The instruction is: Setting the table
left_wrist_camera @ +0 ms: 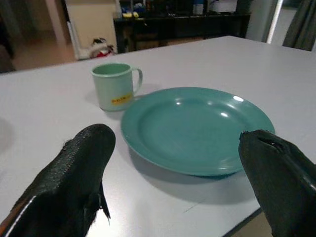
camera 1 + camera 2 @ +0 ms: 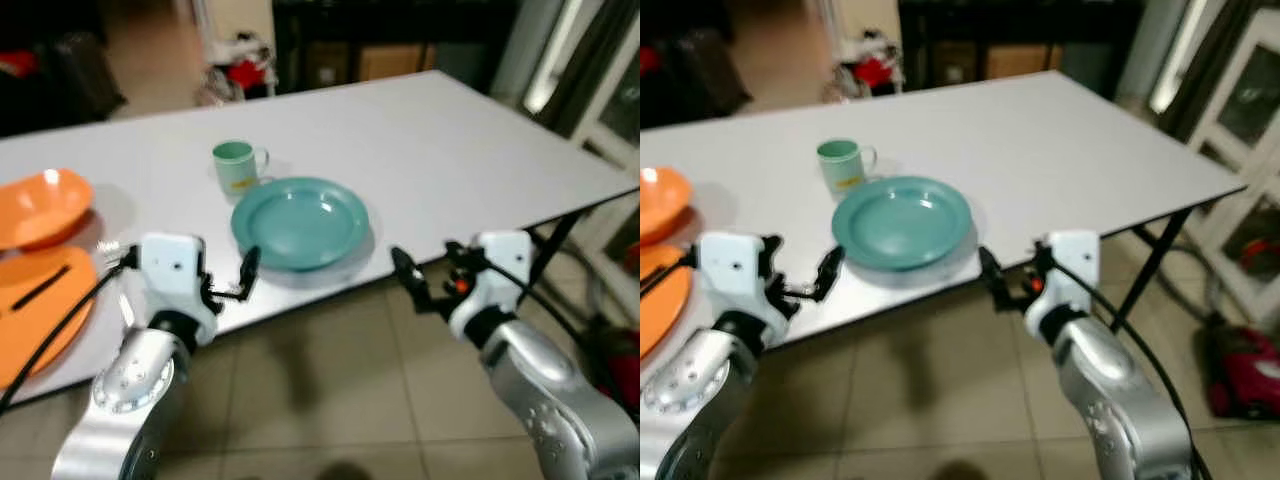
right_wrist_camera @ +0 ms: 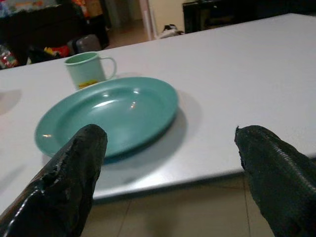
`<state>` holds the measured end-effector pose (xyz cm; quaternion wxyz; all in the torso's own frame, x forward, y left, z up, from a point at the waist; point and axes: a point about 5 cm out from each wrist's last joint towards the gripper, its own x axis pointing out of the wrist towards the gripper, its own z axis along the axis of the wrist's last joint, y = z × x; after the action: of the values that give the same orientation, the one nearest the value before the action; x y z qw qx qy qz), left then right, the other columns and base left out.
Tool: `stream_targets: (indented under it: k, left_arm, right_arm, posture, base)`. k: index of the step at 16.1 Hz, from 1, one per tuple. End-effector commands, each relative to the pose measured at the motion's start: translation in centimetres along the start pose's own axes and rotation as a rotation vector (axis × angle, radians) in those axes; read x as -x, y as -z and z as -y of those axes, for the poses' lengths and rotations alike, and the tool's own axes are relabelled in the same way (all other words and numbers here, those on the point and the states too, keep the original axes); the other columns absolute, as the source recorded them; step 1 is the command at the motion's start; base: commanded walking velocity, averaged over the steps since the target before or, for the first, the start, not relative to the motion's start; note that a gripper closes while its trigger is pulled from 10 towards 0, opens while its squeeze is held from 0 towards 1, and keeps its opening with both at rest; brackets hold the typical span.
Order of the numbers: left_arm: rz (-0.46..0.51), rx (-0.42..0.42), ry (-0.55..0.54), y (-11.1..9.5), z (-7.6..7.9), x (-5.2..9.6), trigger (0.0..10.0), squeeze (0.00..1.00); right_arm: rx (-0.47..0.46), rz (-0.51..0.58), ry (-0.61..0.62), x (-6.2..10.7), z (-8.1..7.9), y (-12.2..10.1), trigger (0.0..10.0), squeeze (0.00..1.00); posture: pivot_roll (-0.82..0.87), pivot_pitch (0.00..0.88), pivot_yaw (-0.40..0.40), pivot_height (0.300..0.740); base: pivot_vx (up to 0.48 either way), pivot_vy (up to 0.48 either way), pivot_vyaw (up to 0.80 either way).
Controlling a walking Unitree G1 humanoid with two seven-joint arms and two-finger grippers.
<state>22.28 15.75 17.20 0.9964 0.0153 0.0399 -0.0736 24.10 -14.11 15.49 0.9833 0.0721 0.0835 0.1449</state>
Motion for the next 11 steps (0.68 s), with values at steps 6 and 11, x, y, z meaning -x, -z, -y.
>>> stream_targets:
  k: [6,11]
  left_arm:
    - [-0.009,-0.018,-0.001,-0.05,-0.17,0.07,10.0,0.00]
    - [-0.033,0.003,-0.005,0.28,-0.15,0.09,10.0,0.00]
  right_arm:
    - [-0.003,0.021,-0.050,-0.37,-0.70,-0.25,10.0,1.00]
    - [-0.021,0.011,-0.057,-0.68,-0.30,-0.17,10.0,1.00]
  posture:
    - [-0.06,0.000,0.031,0.740]
    - [-0.05,0.000,0.024,0.740]
  base:
    - [0.000,0.000,0.80]
    - [0.000,0.000,0.80]
